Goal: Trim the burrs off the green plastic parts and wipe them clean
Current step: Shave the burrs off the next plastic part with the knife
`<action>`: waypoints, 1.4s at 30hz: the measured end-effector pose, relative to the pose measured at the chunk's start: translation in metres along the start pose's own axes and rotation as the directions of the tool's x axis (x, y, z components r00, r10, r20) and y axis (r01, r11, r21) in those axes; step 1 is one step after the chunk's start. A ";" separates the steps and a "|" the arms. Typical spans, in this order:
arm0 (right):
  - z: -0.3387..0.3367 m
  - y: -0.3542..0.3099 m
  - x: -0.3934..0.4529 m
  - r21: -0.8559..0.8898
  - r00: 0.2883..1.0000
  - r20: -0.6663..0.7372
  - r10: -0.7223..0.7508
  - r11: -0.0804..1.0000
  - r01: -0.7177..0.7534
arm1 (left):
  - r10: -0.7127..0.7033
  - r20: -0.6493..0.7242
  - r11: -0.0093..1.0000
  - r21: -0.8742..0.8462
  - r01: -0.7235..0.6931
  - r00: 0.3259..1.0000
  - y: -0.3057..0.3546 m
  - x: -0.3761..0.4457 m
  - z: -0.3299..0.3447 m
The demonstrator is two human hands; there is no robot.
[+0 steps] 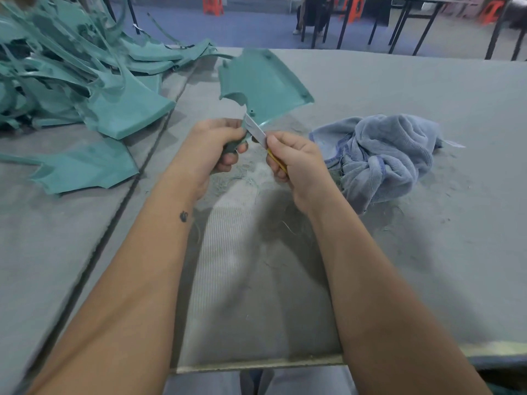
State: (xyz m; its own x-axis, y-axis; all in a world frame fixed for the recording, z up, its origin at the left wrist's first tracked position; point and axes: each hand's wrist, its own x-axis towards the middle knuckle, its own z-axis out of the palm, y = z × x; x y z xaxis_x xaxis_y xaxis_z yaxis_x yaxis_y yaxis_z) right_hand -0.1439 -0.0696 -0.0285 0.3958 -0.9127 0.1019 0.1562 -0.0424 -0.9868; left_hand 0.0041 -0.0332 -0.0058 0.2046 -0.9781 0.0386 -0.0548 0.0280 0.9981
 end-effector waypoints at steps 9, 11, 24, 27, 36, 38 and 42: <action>0.001 0.002 0.000 0.106 0.991 -0.103 -0.083 0.990 0.094 | 0.218 0.038 0.961 0.167 -0.221 0.975 -0.002 -0.009 0.008; -0.005 0.001 0.002 0.186 0.978 -0.208 -0.033 0.980 0.072 | 0.249 0.035 0.947 0.200 -0.251 0.968 -0.003 -0.011 0.010; 0.000 0.002 -0.002 0.221 0.998 -0.063 -0.003 0.975 0.017 | 0.264 0.073 0.950 0.153 -0.272 0.962 -0.002 -0.018 0.013; 0.001 0.002 -0.003 0.237 0.994 -0.111 0.005 0.971 0.022 | 0.260 0.082 0.954 0.133 -0.269 0.962 -0.003 -0.017 0.014; 0.002 0.005 -0.002 0.243 0.988 -0.156 0.020 0.970 0.019 | 0.255 0.102 0.954 0.133 -0.267 0.962 -0.005 -0.017 0.016; 0.001 0.005 -0.001 0.272 0.984 -0.177 0.034 0.962 0.015 | 0.254 0.092 0.953 0.148 -0.265 0.963 -0.004 -0.018 0.014; -0.008 0.002 0.006 0.455 0.957 -0.267 0.111 0.890 0.024 | 0.236 0.066 0.955 0.170 -0.244 0.970 -0.006 -0.020 0.004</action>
State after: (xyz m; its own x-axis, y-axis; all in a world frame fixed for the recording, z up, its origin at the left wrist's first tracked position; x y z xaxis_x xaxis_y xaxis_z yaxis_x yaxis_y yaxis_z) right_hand -0.1488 -0.0786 -0.0314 0.1544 -0.9869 -0.0457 0.5603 0.1256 -0.8187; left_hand -0.0036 -0.0148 -0.0128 0.1214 -0.9552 0.2699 -0.2688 0.2302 0.9353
